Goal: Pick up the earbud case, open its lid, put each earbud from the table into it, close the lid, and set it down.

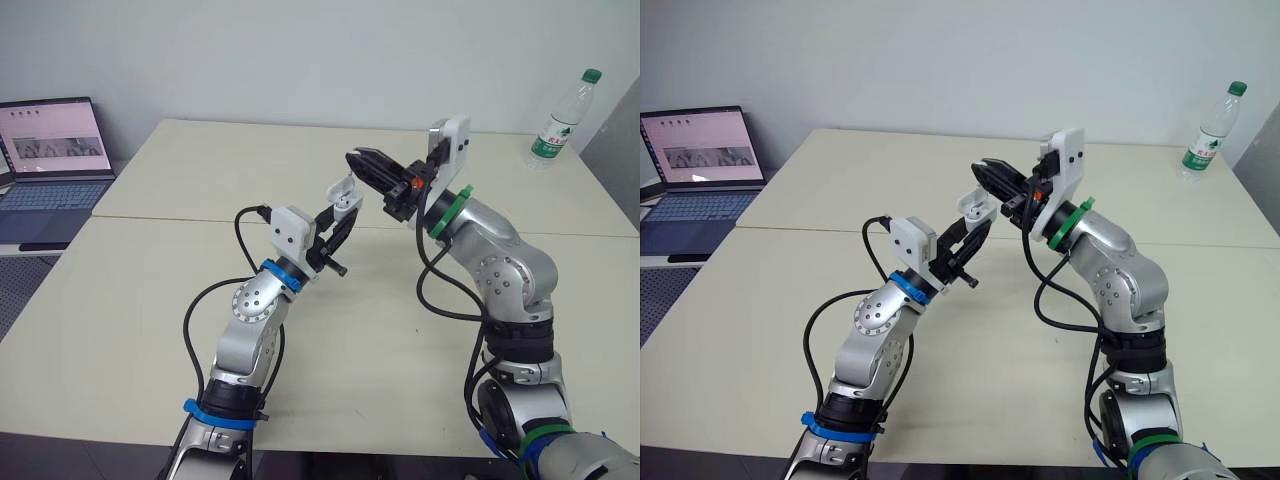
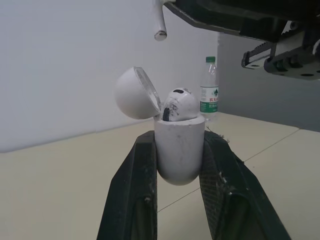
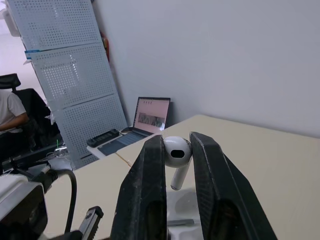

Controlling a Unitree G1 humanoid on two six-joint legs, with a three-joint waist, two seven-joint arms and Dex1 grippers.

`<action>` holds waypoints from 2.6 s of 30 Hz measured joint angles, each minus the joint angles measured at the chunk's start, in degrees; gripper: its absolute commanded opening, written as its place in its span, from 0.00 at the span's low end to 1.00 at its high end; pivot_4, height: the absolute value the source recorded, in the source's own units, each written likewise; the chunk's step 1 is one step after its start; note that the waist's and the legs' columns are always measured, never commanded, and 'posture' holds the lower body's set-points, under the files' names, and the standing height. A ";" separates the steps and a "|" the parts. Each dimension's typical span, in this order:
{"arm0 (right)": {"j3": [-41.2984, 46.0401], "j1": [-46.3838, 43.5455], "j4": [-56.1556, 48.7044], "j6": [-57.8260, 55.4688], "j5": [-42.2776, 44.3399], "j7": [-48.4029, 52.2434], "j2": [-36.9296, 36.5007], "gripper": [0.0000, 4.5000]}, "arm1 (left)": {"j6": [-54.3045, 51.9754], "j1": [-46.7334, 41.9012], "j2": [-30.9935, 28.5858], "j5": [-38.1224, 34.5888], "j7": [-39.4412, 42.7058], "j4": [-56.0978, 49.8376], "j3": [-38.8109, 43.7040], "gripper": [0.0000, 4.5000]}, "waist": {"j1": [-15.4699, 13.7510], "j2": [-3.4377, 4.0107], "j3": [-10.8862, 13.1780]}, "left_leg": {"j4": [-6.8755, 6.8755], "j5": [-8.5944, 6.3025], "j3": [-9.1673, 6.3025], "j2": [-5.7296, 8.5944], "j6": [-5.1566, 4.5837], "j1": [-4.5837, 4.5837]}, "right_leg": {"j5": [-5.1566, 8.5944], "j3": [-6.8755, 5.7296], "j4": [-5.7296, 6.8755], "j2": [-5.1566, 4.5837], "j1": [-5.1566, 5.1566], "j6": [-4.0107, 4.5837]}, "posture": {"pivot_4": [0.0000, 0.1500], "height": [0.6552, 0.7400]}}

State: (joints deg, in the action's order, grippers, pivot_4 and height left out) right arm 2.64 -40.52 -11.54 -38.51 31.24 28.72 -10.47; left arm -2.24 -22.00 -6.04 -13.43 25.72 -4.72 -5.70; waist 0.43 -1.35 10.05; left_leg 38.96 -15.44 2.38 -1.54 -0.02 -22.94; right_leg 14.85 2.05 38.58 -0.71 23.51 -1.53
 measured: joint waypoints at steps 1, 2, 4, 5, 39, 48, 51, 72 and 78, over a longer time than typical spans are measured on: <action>-0.39 0.57 0.00 0.49 -0.50 0.14 -0.53 0.08 | -0.03 -0.02 0.04 -0.14 -0.10 -0.01 0.07 0.17 | 0.00 0.00 0.00 | 0.00 0.00 0.00 0.00 0.00 0.00 | 0.00 0.01 0.00 0.00 0.00 0.00 | 1.00 1.00; -0.66 0.94 0.00 0.74 -0.81 0.34 -0.99 0.08 | -0.05 -0.04 0.02 -0.24 -0.14 -0.02 0.15 0.17 | 0.02 0.00 0.00 | 0.00 0.00 0.01 0.00 0.00 0.00 | 0.00 0.01 0.00 0.00 0.00 0.00 | 1.00 1.00; -1.01 1.29 0.01 1.59 -1.03 0.97 -1.93 0.08 | -0.07 -0.04 0.00 -0.38 -0.19 -0.03 0.25 0.17 | 0.04 0.00 0.00 | 0.00 0.00 0.01 0.00 0.00 0.00 | 0.00 0.01 0.00 0.01 0.01 0.00 | 1.00 1.00; -1.16 1.28 0.01 1.98 -1.09 1.17 -2.16 0.08 | -0.07 -0.04 0.00 -0.38 -0.19 -0.03 0.25 0.17 | 0.05 0.00 0.00 | 0.00 0.00 0.00 -0.02 0.00 0.01 | 0.00 0.01 0.00 0.03 0.01 0.00 | 1.00 1.00; -4.30 1.43 2.41 7.94 -5.45 2.75 -3.41 0.08 | -0.06 0.23 0.27 -0.48 -0.06 -1.96 -0.13 0.17 | 0.09 -0.01 0.01 | -0.03 0.00 0.02 -0.06 0.00 0.00 | 0.01 0.06 -0.05 0.27 0.02 0.00 | 1.00 1.00; -4.99 3.34 1.38 9.41 -5.88 3.82 -4.81 0.08 | -0.16 0.37 0.55 -0.56 0.12 -1.96 -0.52 0.17 | 0.08 -0.02 0.02 | -0.06 0.00 0.03 -0.07 0.00 0.00 | 0.01 0.07 -0.08 0.27 0.02 0.00 | 1.00 1.00; -4.98 3.47 1.18 9.34 -5.86 3.82 -4.85 0.08 | -0.16 0.38 0.53 -0.57 0.15 -1.96 -0.57 0.17 | 0.08 -0.03 0.02 | -0.06 0.00 0.03 -0.07 0.00 0.00 | 0.01 0.07 -0.07 0.27 0.02 0.00 | 1.00 1.00; 6.48 -1.46 3.69 -6.95 12.75 4.08 -8.10 0.61 | -0.28 0.62 -0.29 -0.84 0.30 -2.18 -0.16 0.17 | 0.07 -0.05 0.04 | -0.08 -0.01 0.05 -0.07 -0.01 -0.02 | 0.01 0.08 -0.12 0.23 0.03 0.00 | 1.00 1.00; 4.79 -4.29 15.96 -6.91 8.83 11.11 -17.70 0.25 | -4.07 0.89 -2.86 -4.63 5.77 -3.03 -0.91 0.17 | 0.17 -0.04 0.04 | -0.21 -0.01 0.05 -0.13 -0.01 -0.03 | 0.01 0.09 -0.40 0.39 0.02 0.00 | 1.00 1.00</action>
State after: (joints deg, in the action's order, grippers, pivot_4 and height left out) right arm 7.42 -44.81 4.42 -45.42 40.07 39.83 -28.16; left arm -6.31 -21.11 -8.89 -18.06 31.49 -7.75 -6.61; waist 0.61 -1.39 10.09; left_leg 38.75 -15.45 2.43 -1.66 -0.03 -22.97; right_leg 14.86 2.13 38.18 -0.33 23.53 -1.53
